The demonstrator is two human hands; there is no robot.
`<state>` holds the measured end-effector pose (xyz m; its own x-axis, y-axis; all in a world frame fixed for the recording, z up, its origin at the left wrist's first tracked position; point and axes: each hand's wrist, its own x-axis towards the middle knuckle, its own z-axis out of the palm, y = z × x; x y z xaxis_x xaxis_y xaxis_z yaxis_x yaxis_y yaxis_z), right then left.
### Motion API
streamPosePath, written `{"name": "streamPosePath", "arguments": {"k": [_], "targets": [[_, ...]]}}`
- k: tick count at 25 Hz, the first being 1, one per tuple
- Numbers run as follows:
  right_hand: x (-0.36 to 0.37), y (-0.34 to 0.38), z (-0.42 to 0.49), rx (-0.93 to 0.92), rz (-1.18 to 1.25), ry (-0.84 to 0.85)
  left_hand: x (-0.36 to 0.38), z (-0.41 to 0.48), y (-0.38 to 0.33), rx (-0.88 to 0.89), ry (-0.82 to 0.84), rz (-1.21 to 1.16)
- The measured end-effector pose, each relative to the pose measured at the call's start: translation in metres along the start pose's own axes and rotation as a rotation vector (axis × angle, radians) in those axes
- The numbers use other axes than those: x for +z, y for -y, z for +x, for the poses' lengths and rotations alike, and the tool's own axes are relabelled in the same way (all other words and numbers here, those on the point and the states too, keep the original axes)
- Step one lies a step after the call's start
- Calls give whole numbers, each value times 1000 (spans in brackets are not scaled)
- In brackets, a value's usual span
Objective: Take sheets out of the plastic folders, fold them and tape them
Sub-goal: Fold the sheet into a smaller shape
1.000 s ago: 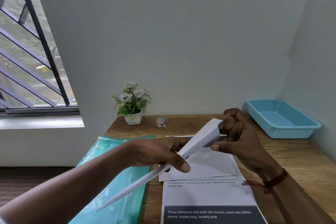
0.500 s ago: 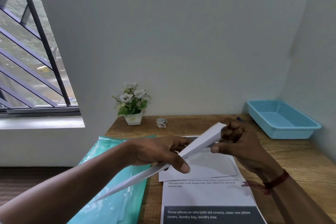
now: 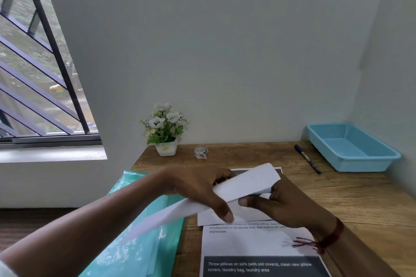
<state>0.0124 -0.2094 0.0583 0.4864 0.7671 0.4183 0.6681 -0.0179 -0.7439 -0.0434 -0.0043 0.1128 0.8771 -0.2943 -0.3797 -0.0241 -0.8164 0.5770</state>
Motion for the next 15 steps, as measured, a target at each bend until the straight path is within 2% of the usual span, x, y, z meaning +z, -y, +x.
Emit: {"name": "streamPosePath", "arguments": {"k": [4, 7, 9, 12, 15], "targets": [[-2, -8, 2, 52, -48, -3, -5, -2, 7, -61, 67, 53], [-3, -15, 2, 64, -45, 21, -19, -10, 16, -70, 13, 107], [-4, -17, 5, 68, 3, -24, -25, -13, 23, -74, -11, 144], [-3, -13, 8, 70, 85, -219, -30, -17, 35, -87, -59, 91], [-13, -12, 10, 74, 374, -519, -33, -27, 47, -69, -83, -4]]}}
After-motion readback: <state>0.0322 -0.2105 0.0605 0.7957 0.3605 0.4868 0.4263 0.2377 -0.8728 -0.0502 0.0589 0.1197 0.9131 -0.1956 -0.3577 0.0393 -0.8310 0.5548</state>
